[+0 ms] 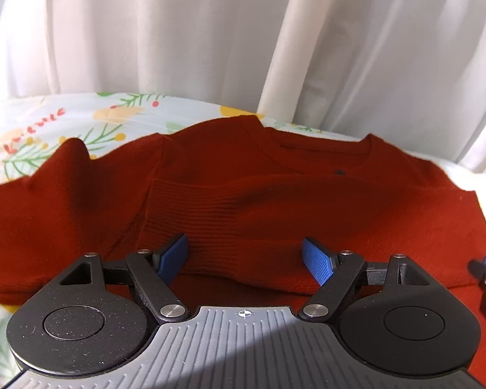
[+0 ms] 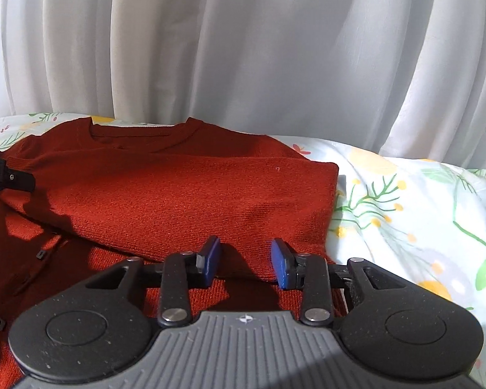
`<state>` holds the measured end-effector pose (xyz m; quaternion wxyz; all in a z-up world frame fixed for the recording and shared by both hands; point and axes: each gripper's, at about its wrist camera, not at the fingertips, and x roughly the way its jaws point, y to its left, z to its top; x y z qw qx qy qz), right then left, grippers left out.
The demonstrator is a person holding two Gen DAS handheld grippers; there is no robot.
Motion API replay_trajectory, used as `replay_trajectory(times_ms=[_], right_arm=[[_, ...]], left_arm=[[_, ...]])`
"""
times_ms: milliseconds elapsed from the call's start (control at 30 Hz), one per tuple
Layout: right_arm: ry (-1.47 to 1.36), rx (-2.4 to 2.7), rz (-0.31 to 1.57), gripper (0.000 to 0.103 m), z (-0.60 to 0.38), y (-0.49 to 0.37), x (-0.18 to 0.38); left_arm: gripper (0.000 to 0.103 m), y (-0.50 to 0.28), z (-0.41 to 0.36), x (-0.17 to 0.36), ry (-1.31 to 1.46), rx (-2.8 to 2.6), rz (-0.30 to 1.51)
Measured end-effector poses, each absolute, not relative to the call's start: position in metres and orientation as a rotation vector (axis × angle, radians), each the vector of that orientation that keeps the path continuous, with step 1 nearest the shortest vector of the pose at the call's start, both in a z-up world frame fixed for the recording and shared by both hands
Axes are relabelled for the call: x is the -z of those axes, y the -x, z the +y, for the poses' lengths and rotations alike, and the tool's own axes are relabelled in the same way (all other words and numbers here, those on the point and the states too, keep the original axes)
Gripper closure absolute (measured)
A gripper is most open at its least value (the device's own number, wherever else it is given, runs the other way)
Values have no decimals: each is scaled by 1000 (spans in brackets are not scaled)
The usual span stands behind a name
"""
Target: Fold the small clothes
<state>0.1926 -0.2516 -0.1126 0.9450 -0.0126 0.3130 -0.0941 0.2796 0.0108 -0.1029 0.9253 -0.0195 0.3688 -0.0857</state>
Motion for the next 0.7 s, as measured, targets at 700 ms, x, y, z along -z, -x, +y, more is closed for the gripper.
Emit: replay_trajectory(times_ms=[700], right_arm=[[-824, -159, 757, 42, -270, -131, 101]], left_arm=[[49, -194, 379, 97, 1030, -487, 589]])
